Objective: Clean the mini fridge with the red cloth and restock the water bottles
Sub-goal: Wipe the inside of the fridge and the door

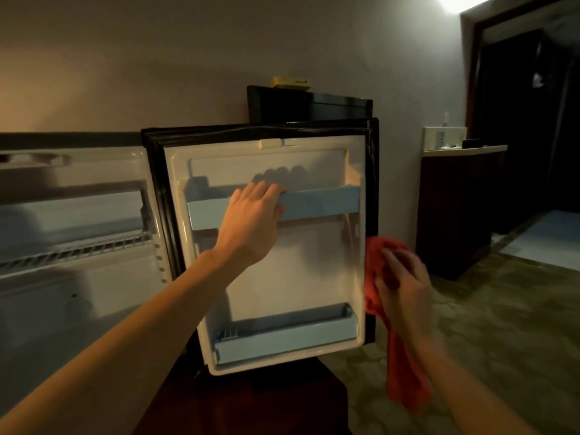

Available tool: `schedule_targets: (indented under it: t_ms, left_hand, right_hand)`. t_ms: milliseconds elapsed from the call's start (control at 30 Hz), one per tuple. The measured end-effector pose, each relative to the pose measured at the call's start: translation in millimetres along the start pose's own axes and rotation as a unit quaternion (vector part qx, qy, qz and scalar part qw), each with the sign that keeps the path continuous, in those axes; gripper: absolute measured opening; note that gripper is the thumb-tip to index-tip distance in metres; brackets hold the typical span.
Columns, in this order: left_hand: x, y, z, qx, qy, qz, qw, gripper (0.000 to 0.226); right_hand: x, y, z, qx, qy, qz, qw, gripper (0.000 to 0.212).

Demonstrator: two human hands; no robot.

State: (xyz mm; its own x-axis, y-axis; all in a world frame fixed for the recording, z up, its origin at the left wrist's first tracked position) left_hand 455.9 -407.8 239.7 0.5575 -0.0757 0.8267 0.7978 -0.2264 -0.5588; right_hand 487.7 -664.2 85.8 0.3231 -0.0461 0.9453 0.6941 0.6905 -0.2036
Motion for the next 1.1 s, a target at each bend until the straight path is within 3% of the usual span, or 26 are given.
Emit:
schedule_targets:
  t_ms: [100,200,400,500,667,867,1100]
  left_hand:
    - [-4,-3,2,-0.002,0.004,-0.007,1.000,0.025]
    - [-5,-5,3,-0.008,0.008,-0.004,1.000,0.026]
    - [-5,-7,1,-0.016,0.008,-0.003,1.000,0.026]
    - [-4,-8,3,-0.014,0.010,-0.007,1.000,0.026]
    - [-4,-8,5,-0.007,0.026,-0.011,1.000,0.028]
    - [-9,-12,9,-0.013,0.037,-0.011,0.999,0.032]
    - [-13,-17,17,-0.005,0.047,-0.010,0.999,0.034]
  right_hand:
    - [72,-16,23,-0.025,-0.039,-0.052,0.998,0.051]
    - [79,-9,22,-0.031,-0.035,-0.021,0.999,0.057]
    - [-64,22,-12,-0.077,0.001,0.087,0.993,0.077]
    - [-128,35,-24,-0.064,0.089,0.167,0.980,0.083]
    - [-94,31,-23,0.025,0.123,0.069,0.990,0.074]
    - [70,-14,30,0.000,0.017,-0.069,0.997,0.063]
    - [171,-32,57,0.003,-0.010,-0.133,0.991,0.052]
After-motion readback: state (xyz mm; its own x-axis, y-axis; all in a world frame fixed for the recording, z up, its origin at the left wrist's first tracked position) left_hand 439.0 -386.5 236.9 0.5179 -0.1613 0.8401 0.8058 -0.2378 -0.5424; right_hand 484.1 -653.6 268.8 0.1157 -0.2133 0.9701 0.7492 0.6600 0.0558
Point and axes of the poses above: each hand's wrist, its own x-axis towards the middle knuckle, its own y-axis out of the palm, z = x × y, the point moved 6 cm from there along x, towards the middle knuckle, and after that the axes turned 11 degrees about -y, right-handed, at the moved point
